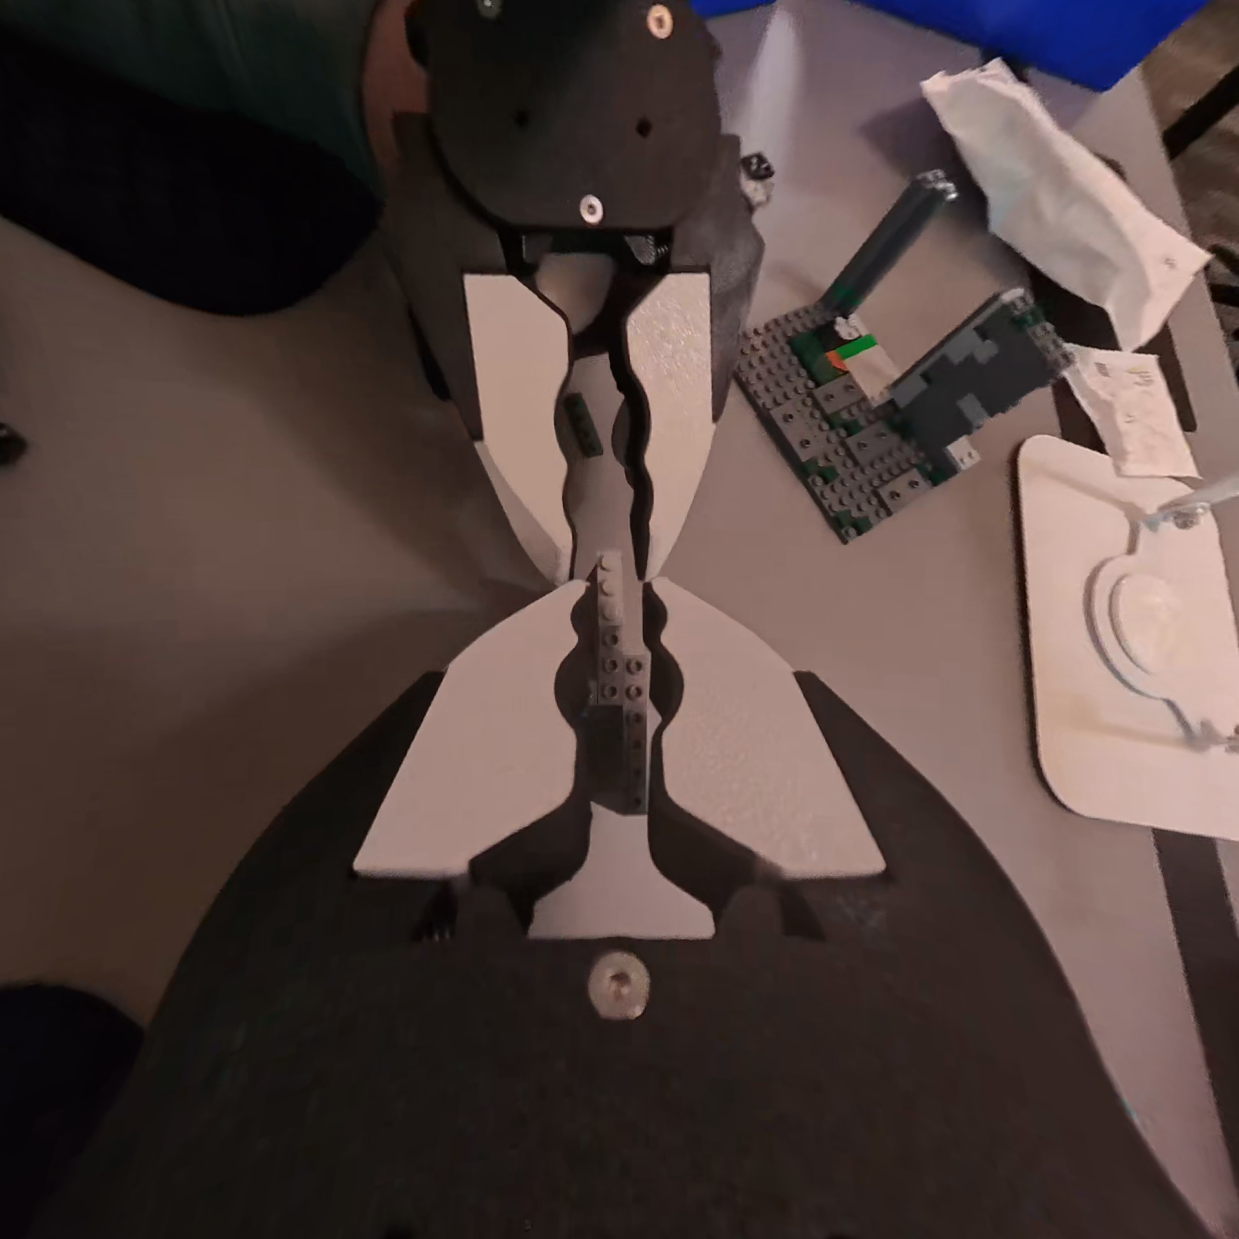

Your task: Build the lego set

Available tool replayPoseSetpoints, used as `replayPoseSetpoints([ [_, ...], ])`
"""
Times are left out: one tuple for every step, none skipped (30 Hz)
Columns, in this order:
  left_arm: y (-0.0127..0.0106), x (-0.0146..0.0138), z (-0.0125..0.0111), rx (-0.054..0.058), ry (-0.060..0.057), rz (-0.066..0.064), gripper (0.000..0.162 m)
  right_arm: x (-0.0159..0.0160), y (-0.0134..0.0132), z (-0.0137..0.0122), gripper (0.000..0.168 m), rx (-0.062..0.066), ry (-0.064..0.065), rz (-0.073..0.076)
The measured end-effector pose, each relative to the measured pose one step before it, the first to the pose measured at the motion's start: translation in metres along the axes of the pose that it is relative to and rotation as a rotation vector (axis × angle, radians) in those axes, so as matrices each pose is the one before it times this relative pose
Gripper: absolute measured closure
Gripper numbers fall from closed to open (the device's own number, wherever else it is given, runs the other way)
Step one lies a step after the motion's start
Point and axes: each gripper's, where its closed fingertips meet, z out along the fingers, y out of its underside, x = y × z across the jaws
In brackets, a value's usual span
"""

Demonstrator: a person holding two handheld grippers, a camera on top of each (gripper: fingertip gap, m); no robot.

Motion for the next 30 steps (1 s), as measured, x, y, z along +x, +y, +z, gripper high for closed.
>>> replayPoseSetpoints([
  [0.00113, 0.00064, 0.00174, 0.0, 0.0044, 0.009, 0.139, -0.00054, -0.00015, 0.00288, 0.156, -0.0246, -0.008, -0.0183],
  [0.00131, -0.00009, 0.00155, -0.0021, -0.0009, 0.0068, 0.139, -0.00108, 0.00036, 0.00291, 0.156, -0.023, -0.009, -0.0136],
  [0.00053, 0.00009, 0.00105, 0.0024, 0.0009, 0.0042, 0.141, -0.00184, 0.00129, 0.00288, 0.156, -0.0234, -0.0135, -0.0099],
  [-0.00033, 0.0007, 0.00094, 0.0076, 0.0028, 0.0015, 0.144, -0.00223, 0.00173, 0.00272, 0.156, -0.0225, -0.0137, -0.0096],
  [-0.00009, 0.00118, 0.00084, 0.0028, 0.0056, 0.0013, 0.147, -0.00098, 0.00145, 0.00217, 0.156, -0.0175, -0.0028, -0.0108],
  [0.00053, -0.00051, 0.00067, -0.0031, -0.0059, 0.0025, 0.149, 0.00022, 0.00068, 0.00138, 0.156, -0.009, 0.0043, -0.0096],
  [0.00072, -0.00046, 0.00042, -0.0048, -0.0044, 0.0031, 0.151, 0.00002, 0.0001, 0.00053, 0.156, -0.0029, 0.001, -0.0039],
  [-0.00003, 0.00061, 0.0002, 0.0015, 0.0036, -0.0004, 0.151, 0.00026, -0.00045, 0.00007, 0.156, 0.0005, 0.0002, 0.0016],
  [-0.00014, 0.00066, 0.00013, 0.0022, 0.004, -0.0046, 0.152, 0.0009, -0.00031, -0.00023, 0.158, 0.0011, 0.0032, 0.002],
  [-0.00003, 0.00002, 0.00008, 0.0014, 0.0002, -0.0042, 0.152, 0.00073, 0.00034, -0.00016, 0.159, -0.0015, 0.0019, 0.0005],
  [-0.00005, 0.00026, -0.00003, 0.0008, 0.0011, -0.0017, 0.152, 0.00017, 0.00098, -0.00008, 0.161, -0.0054, -0.0036, 0.0011],
  [-0.00008, 0.00016, 0.00009, 0.0001, -0.0011, 0.0, 0.152, -0.00044, 0.00089, 0.00012, 0.163, -0.0049, -0.0082, 0.0022],
  [-0.00002, 0.00011, 0.0001, -0.0008, -0.0027, 0.0006, 0.152, -0.00063, 0.00038, 0.0001, 0.164, -0.0014, -0.0086, 0.0023],
  [-0.00004, 0.00025, 0.0, -0.0014, -0.0011, 0.0014, 0.152, -0.00029, 0.00008, -0.00005, 0.164, 0.0002, -0.0075, 0.0021],
  [-0.00003, 0.00049, -0.00006, -0.001, 0.0002, 0.0004, 0.152, -0.0003, 0.00002, -0.00013, 0.164, -0.0013, -0.0092, 0.0037],
  [0.00003, 0.00046, -0.00004, -0.0004, 0.0, -0.0009, 0.153, -0.00033, 0.00007, -0.00009, 0.164, -0.0015, -0.0107, 0.0055],
  [-0.00003, 0.00032, -0.00007, 0.0005, -0.001, 0.0007, 0.153, -0.00035, -0.00005, 0.00005, 0.164, -0.0011, -0.0123, 0.007],
  [0.00008, 0.00026, -0.00004, 0.0003, -0.0018, 0.0016, 0.153, -0.00029, 0.00003, 0.00004, 0.164, -0.0004, -0.0142, 0.0083],
  [0.00005, 0.00015, -0.00018, 0.0002, -0.0018, 0.0017, 0.153, -0.00005, -0.00008, 0.00007, 0.164, 0.0001, -0.0157, 0.0093],
  [0.0, -0.00003, -0.00007, 0.0003, -0.0015, -0.001, 0.153, 0.00001, 0.00006, 0.00008, 0.164, -0.0007, -0.0158, 0.0107],
  [0.00004, 0.00012, -0.00007, 0.0001, 0.0001, -0.0029, 0.153, 0.00011, 0.00008, 0.00023, 0.164, -0.0018, -0.0168, 0.0125],
  [-0.00003, -0.00001, 0.00002, 0.0003, -0.0004, -0.0005, 0.153, 0.00004, 0.00006, 0.00008, 0.164, -0.0024, -0.0176, 0.0152],
  [0.00003, 0.00005, -0.00003, -0.0003, -0.0014, -0.0004, 0.153, -0.00003, 0.00015, 0.00006, 0.164, -0.0037, -0.0177, 0.0158],
  [0.00008, -0.00014, -0.00006, -0.0007, -0.0023, 0.0006, 0.153, 0.00007, 0.0, 0.00007, 0.164, -0.0047, -0.0153, 0.0141],
  [0.00002, 0.00001, 0.00004, -0.0006, -0.0017, -0.0018, 0.153, 0.00006, 0.00002, 0.00006, 0.164, -0.0053, -0.0124, 0.0096],
  [-0.00001, 0.00014, -0.00006, 0.0005, 0.0001, -0.0005, 0.153, -0.00019, 0.00011, 0.00004, 0.164, -0.0055, -0.0117, 0.0073],
  [0.0, 0.00003, -0.00002, 0.0014, -0.0001, 0.0008, 0.153, -0.00003, 0.00001, 0.00007, 0.164, -0.005, -0.0109, 0.0093],
  [0.0, 0.00016, -0.00001, 0.0015, 0.0016, -0.0007, 0.153, 0.00007, -0.00011, -0.00002, 0.164, -0.0036, -0.0119, 0.0133],
  [-0.00009, 0.0, 0.00002, 0.0012, 0.0018, -0.0024, 0.153, 0.0001, 0.00004, 0.00002, 0.164, -0.0019, -0.0128, 0.0158],
  [0.00002, 0.00005, 0.00004, 0.001, 0.0008, -0.0006, 0.153, 0.00013, 0.00007, -0.00008, 0.164, -0.0011, -0.0121, 0.0154],
])
